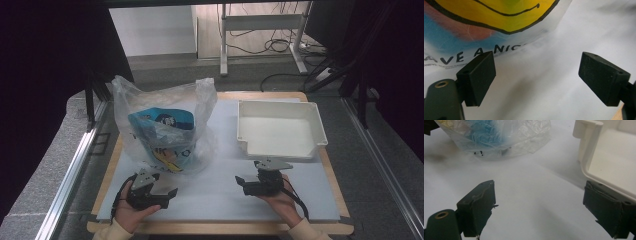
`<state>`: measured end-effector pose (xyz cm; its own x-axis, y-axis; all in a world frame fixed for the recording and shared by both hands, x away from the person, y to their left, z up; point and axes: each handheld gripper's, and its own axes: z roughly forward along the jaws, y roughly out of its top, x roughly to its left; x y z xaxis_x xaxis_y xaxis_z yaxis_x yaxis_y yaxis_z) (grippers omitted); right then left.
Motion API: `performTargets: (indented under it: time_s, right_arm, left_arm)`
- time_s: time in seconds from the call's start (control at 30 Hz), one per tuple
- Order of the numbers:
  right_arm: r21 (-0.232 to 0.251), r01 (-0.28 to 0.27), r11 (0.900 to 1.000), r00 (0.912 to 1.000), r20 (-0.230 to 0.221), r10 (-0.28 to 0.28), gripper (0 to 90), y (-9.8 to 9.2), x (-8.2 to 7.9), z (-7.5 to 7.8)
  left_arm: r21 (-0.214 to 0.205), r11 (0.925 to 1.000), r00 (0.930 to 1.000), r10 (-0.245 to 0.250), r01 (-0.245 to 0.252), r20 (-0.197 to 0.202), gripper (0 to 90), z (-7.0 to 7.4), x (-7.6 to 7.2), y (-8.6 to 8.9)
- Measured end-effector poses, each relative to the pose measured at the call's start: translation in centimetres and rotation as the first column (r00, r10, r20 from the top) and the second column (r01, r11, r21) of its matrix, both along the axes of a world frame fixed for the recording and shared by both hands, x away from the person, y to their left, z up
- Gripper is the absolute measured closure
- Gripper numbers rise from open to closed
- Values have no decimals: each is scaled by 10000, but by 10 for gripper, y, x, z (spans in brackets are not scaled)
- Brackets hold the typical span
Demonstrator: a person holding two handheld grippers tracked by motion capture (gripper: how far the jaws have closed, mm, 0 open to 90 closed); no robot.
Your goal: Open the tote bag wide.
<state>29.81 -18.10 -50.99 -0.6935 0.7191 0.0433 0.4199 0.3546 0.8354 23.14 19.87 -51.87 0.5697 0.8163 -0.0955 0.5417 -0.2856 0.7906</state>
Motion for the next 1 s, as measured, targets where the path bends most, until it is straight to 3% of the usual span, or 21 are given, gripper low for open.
performTargets:
  time_s: [0.27,0.47,0.7,1.0]
  right_arm:
    - [-116,-56,9999,9999,-112,55,112,-3,-4,-3]
    - [-275,39,9996,9999,98,-36,118,-2,-16,-1]
    - [-283,272,9992,9996,26,-272,119,-6,-15,-4]
    - [-315,180,9993,9998,54,-179,123,-6,-18,-4]
  left_arm:
    - [151,9998,9998,-117,115,129,166,2,-5,-2]
    - [-89,9989,9984,-446,449,342,181,2,-5,0]
    - [-196,9985,9978,-500,509,435,200,4,-2,3]
    - [-103,9980,9964,-617,624,580,245,11,-6,1]
